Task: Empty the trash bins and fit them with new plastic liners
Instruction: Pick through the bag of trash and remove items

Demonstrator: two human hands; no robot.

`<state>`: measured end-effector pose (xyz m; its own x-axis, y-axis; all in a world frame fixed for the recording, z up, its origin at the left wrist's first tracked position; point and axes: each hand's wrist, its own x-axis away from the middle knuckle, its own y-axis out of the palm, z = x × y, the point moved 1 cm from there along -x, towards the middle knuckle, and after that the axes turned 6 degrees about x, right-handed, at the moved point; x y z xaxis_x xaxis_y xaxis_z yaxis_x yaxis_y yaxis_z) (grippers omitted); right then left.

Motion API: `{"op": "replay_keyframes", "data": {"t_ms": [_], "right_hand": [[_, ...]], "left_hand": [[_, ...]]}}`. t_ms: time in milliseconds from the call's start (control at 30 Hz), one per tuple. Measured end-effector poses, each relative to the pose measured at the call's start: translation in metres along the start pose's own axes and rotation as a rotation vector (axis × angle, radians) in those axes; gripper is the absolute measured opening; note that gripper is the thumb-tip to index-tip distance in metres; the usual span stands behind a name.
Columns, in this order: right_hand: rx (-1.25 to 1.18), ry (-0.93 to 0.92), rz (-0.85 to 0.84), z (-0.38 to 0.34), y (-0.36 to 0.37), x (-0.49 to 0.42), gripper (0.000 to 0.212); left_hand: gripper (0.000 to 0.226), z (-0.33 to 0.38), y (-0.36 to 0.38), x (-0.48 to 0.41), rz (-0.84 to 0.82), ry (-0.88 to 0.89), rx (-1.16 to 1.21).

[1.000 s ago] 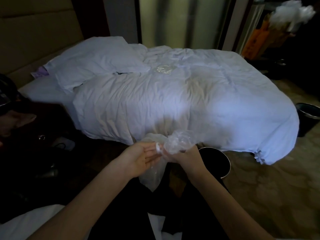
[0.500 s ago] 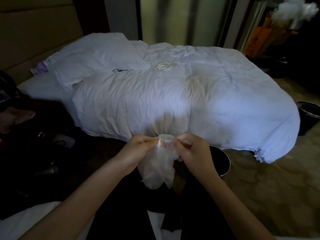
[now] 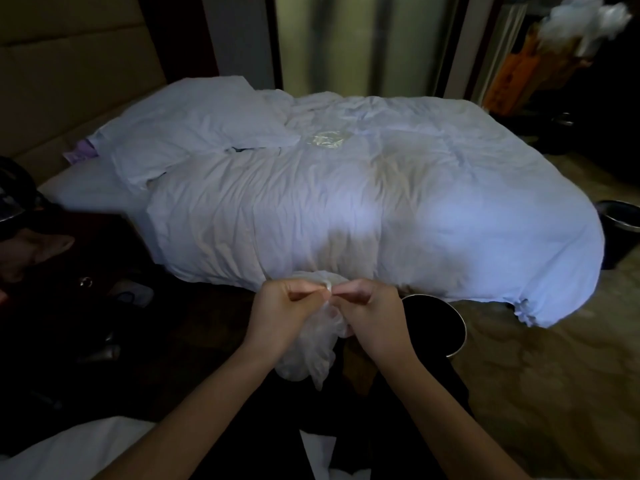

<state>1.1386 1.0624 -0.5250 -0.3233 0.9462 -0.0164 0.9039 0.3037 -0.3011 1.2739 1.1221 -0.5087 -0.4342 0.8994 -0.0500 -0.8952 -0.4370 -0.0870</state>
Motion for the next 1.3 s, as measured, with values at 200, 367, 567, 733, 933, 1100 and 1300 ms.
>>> {"op": "replay_keyframes", "data": {"t_ms": [200, 367, 567, 733, 933, 1100, 1300], "right_hand": [[-0.019, 0.005, 0.031, -0.002, -0.003, -0.001, 0.007], [-0.094, -0.052, 0.043, -0.001, -0.004, 0.000, 0.013], [-0.124, -0.191, -0.002, -0.005, -0.007, -0.001, 0.010], [-0.103, -0.177, -0.065, -0.004, -0.011, -0.006, 0.008], [-0.280, -0.037, -0.167, -0.006, -0.015, -0.005, 0.021], [-0.204, -0.149, -0.244, -0.016, -0.022, 0.000, 0.018], [-0.128, -0.257, -0.392, -0.014, -0.035, -0.001, 0.022]], "left_hand": [[0.015, 0.007, -0.002, -0.004, -0.045, -0.071, 0.033], [0.018, 0.008, -0.001, -0.007, -0.066, -0.125, 0.080], [0.023, 0.009, -0.004, -0.016, -0.126, -0.297, 0.328], [0.018, 0.011, -0.004, -0.022, -0.156, -0.395, 0.518], [0.023, 0.007, -0.003, -0.021, -0.178, -0.466, 0.637], [0.024, -0.001, -0.002, -0.021, -0.196, -0.523, 0.615], [0.017, -0.004, -0.001, -0.020, -0.229, -0.533, 0.651]]}}
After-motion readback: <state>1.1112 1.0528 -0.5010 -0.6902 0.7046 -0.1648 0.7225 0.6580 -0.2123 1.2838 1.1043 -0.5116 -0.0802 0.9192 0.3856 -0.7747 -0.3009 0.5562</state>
